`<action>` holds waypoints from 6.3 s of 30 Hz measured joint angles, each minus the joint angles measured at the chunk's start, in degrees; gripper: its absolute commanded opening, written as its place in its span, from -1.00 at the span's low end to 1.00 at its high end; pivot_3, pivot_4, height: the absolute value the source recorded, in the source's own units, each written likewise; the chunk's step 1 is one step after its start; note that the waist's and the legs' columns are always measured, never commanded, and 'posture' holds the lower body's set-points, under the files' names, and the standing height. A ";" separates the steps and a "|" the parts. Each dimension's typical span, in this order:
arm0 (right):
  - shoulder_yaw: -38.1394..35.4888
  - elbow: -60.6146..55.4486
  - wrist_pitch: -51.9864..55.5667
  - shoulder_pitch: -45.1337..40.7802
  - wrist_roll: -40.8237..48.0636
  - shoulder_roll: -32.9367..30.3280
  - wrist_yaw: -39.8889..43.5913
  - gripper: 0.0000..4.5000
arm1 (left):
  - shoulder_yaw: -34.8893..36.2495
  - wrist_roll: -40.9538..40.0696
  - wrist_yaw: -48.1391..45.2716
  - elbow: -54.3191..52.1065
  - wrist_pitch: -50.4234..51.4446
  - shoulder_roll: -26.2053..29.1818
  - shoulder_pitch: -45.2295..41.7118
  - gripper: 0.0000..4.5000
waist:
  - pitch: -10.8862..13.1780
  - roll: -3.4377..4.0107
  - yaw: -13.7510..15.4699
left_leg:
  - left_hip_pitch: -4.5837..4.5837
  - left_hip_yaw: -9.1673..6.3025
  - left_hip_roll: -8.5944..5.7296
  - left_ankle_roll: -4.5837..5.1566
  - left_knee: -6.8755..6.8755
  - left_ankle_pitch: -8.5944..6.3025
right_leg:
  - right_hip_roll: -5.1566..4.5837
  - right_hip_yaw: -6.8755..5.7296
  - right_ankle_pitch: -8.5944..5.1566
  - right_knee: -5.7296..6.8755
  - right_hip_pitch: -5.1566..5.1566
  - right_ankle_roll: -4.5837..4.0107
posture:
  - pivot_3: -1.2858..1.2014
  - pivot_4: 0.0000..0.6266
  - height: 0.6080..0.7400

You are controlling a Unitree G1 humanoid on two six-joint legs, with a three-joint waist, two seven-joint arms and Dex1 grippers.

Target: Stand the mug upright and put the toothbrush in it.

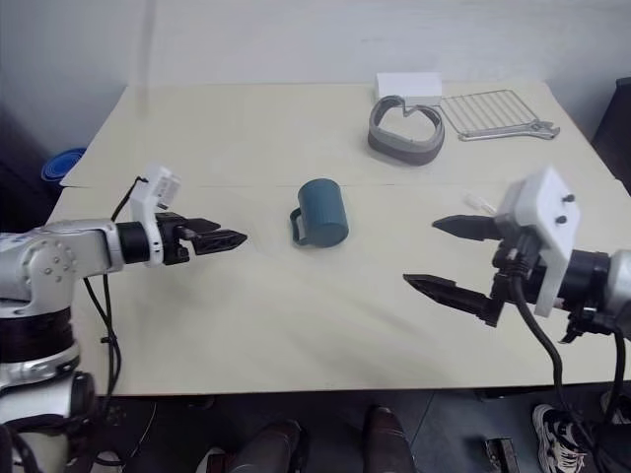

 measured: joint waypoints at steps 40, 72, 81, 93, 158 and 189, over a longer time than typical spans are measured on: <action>-2.91 -6.38 -6.99 9.94 -1.79 1.81 -12.96 1.00 | -8.61 17.93 10.00 72.41 -24.95 -21.10 -36.85 0.07 | -0.06 -0.18 1.43 | 0.05 0.14 -0.26 0.06 0.00 0.13 | -0.18 0.12 0.07 0.19 -0.05 0.12 | 0.03 -0.52 1.00; -0.32 -10.16 -7.41 20.95 -1.74 13.60 -30.33 1.00 | -19.87 23.38 3.00 16.73 -68.26 -21.35 6.71 -0.98 | -0.10 -0.20 0.19 | 0.09 0.21 -0.22 0.05 -0.03 0.17 | -0.13 0.23 0.17 -0.13 -0.06 0.12 | 0.03 -0.52 1.00; 2.94 -10.56 -7.40 19.79 3.20 12.76 -30.24 1.00 | -23.29 31.90 9.47 25.40 -101.07 -22.98 14.04 -0.98 | -0.11 -0.21 0.48 | 0.12 0.23 -0.23 0.10 0.00 0.19 | -0.13 0.24 0.18 -0.15 0.01 0.13 | 0.03 -0.52 1.00; 2.86 -10.56 -7.69 22.70 8.66 7.52 -26.46 1.00 | -20.45 32.43 14.28 36.07 -106.70 -24.16 12.72 -0.40 | -0.12 -0.23 0.34 | 0.11 0.23 -0.21 0.13 -0.04 0.19 | -0.10 0.22 0.19 -0.08 0.00 0.15 | 0.03 -0.52 1.00; 32.93 115.46 -45.05 -48.32 -60.58 16.54 3.98 -0.93 | -17.24 -6.80 -48.04 -2.73 -46.14 23.22 -5.73 1.00 | -0.02 0.39 -5.90 | -0.08 0.29 0.04 0.09 -0.11 0.08 | -0.03 0.03 0.25 -0.19 -0.24 0.04 | 0.03 -0.52 1.00; 31.82 21.87 -14.97 -21.42 -28.05 54.25 -19.85 -0.93 | -7.28 -8.91 -40.20 2.95 -39.78 23.36 3.19 1.00 | -0.06 0.48 -5.20 | -0.15 0.14 -0.25 -0.05 0.14 -0.03 | -0.19 -0.44 0.33 0.81 -0.98 -0.16 | 0.03 -0.52 1.00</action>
